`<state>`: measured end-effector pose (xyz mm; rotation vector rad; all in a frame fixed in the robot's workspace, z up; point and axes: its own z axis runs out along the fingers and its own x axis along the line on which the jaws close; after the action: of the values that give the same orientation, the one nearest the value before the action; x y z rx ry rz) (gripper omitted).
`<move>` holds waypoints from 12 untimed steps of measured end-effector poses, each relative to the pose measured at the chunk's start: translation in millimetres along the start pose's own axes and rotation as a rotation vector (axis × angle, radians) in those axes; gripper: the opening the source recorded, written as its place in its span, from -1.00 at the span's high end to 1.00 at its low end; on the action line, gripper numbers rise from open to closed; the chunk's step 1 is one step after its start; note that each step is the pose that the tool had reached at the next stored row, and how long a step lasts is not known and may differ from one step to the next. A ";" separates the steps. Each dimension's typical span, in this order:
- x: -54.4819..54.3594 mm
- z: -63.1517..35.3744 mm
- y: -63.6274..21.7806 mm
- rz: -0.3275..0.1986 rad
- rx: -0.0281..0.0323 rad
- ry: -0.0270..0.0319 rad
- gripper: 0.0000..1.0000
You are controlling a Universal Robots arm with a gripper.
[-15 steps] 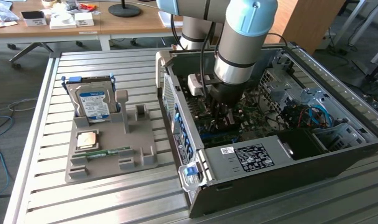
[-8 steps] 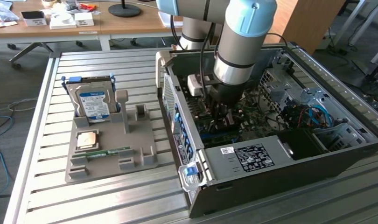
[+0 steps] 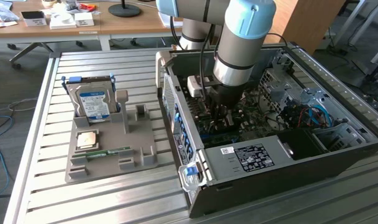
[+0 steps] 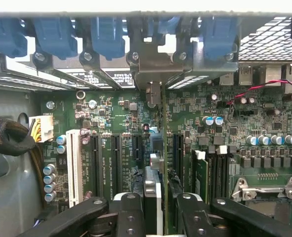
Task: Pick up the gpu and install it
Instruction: 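Insert the gpu into the slot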
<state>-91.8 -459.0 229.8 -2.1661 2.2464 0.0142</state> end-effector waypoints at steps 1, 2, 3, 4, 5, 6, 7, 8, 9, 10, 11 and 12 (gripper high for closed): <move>0.0 0.0 0.0 0.000 0.0000 0.0000 0.40; 0.0 0.0 0.0 0.000 -0.0001 0.0000 0.40; 0.0 0.1 0.0 0.000 0.0000 -0.0001 0.40; 0.0 0.1 0.1 0.000 0.0001 -0.0001 0.40; 0.0 0.2 0.1 0.000 0.0000 0.0000 0.40; 0.0 0.4 0.1 0.000 0.0000 -0.0001 0.40; 0.0 0.6 0.1 0.000 0.0000 0.0000 0.40; 0.0 0.7 0.1 0.000 -0.0001 0.0002 0.40; 0.0 0.8 0.1 0.000 -0.0001 0.0002 0.40; 0.0 0.8 0.2 0.000 -0.0001 0.0002 0.40; 0.0 0.9 0.2 0.000 -0.0001 0.0001 0.40; 0.0 0.9 0.2 0.000 0.0000 0.0000 0.40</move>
<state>-92.1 -459.0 228.9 -2.1661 2.2464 0.0142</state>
